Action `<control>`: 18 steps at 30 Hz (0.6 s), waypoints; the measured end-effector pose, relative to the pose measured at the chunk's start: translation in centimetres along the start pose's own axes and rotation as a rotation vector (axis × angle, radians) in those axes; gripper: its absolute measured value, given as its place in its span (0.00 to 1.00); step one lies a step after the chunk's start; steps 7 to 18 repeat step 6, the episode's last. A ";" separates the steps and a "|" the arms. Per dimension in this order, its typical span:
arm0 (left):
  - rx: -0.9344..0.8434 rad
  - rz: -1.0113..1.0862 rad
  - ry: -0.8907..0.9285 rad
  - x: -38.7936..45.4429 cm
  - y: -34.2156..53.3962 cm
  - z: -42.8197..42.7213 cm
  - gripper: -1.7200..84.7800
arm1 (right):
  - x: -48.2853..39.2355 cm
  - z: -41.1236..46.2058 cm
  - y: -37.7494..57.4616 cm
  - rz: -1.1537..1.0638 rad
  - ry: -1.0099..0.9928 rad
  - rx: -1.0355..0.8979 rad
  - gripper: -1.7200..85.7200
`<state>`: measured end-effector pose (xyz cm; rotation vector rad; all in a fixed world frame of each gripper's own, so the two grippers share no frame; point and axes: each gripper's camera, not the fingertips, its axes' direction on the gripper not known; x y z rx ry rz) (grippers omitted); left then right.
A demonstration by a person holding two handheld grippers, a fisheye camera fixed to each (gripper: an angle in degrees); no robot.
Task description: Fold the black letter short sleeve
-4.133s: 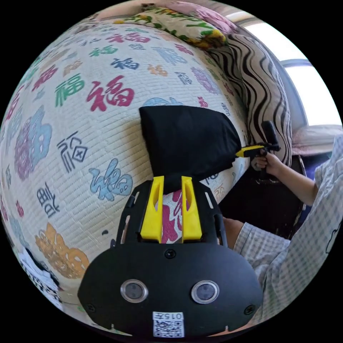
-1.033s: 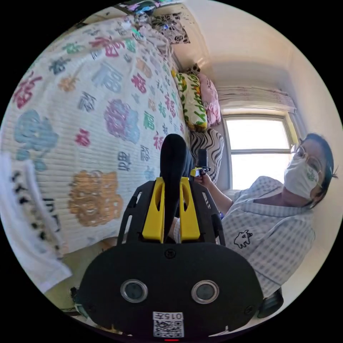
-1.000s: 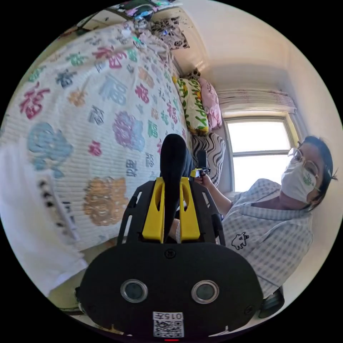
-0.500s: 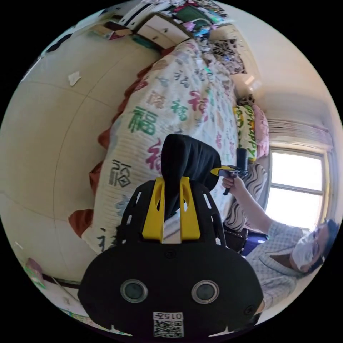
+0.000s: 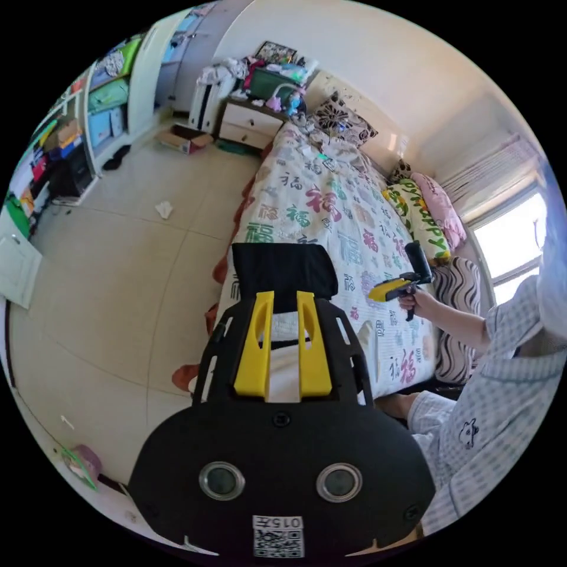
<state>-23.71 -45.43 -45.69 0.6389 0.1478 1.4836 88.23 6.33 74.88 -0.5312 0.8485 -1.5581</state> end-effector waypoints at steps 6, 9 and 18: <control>0.338 -0.185 -0.329 3.7 15.1 -6.7 0.10 | -7.3 6.9 3.2 -0.102 -0.041 -0.127 0.11; 0.338 -0.185 -0.329 3.7 15.1 -6.7 0.10 | -7.3 6.9 3.2 -0.102 -0.041 -0.127 0.11; 0.338 -0.185 -0.329 3.7 15.1 -6.7 0.10 | -7.3 6.9 3.2 -0.102 -0.041 -0.127 0.11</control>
